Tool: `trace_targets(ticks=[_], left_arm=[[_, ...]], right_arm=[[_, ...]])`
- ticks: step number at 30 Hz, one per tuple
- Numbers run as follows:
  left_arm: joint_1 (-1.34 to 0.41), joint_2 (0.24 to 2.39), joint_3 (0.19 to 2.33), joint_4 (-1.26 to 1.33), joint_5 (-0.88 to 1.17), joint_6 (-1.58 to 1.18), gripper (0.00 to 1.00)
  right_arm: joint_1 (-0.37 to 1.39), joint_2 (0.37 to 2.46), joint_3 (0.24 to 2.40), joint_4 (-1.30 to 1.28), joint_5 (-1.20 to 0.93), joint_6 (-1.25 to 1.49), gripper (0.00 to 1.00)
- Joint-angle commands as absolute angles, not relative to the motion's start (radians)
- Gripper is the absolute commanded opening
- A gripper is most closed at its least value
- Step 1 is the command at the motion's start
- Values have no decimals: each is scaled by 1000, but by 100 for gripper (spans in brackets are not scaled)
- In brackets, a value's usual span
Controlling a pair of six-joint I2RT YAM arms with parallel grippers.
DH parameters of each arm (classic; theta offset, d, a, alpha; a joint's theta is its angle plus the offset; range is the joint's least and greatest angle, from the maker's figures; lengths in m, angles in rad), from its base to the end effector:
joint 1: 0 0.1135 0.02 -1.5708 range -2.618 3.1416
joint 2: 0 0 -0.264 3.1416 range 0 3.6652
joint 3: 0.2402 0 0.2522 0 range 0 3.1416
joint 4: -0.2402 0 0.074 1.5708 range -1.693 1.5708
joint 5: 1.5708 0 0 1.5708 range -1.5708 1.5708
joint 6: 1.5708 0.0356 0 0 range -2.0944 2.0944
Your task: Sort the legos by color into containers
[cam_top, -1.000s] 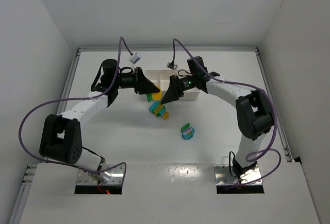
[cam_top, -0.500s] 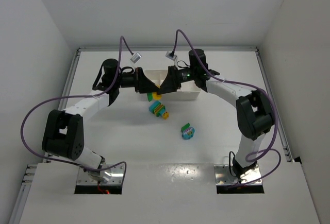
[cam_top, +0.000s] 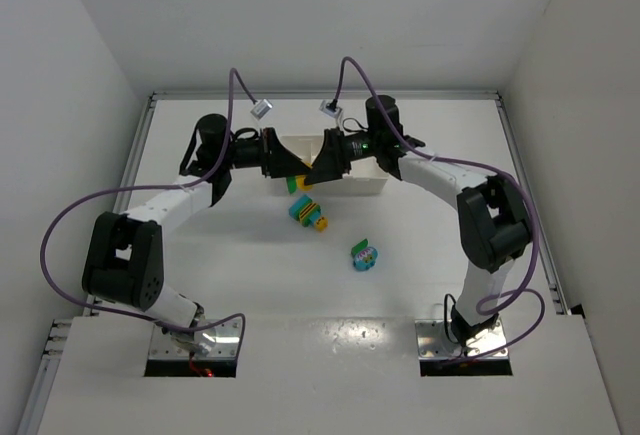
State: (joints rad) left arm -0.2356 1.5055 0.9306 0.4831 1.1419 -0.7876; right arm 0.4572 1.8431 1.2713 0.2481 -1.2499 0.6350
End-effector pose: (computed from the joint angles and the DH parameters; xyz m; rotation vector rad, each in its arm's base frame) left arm 0.3128 -0.1084 0.2860 0.4808 1.8521 -1.6619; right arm 0.3532 0.2114 0.2586 -0.8061 1.9624 1.8643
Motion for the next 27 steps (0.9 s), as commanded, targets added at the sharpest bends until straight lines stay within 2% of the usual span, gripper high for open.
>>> trace_targets(ticks=[1,5,7,9,12,13,14,15,16,18,19,22,27], left_arm=[[-227,1508,943,604,1127,-822,0],[-227,1508,943,624,1118,-847,0],[-227,1508,943,624,1118,-847,0],[-227,1508,943,624,1118,-847,0],[-227,1508,933,624,1118,-847,1],[-227,1497,922,624,1118,-847,3],[-227,1497,922,624,1118,-847,6],[-227,1485,922,605,1118,-847,18],[-218,1485,922,577,1102,-829,24],[-204,1448,922,447,1033,-795,42],[-193,1436,922,413,1013,-766,58],[-135,1387,922,327,971,-729,92],[-98,1348,890,305,1066,-683,90]], right_arm=[[472,1816,1278,273,-1304,618,56],[472,1816,1278,273,-1304,618,62],[472,1816,1278,273,-1304,618,46],[472,1816,1267,296,-1293,618,34],[463,1816,1243,360,-1266,656,24],[463,1816,1243,395,-1253,710,16],[453,1816,1226,432,-1253,739,12],[453,1816,1212,499,-1253,764,8],[453,1816,1212,500,-1253,773,3],[442,1804,1212,480,-1253,764,2],[430,1792,1212,463,-1264,746,0],[393,1760,1165,397,-1275,703,0],[353,1726,1127,353,-1284,681,0]])
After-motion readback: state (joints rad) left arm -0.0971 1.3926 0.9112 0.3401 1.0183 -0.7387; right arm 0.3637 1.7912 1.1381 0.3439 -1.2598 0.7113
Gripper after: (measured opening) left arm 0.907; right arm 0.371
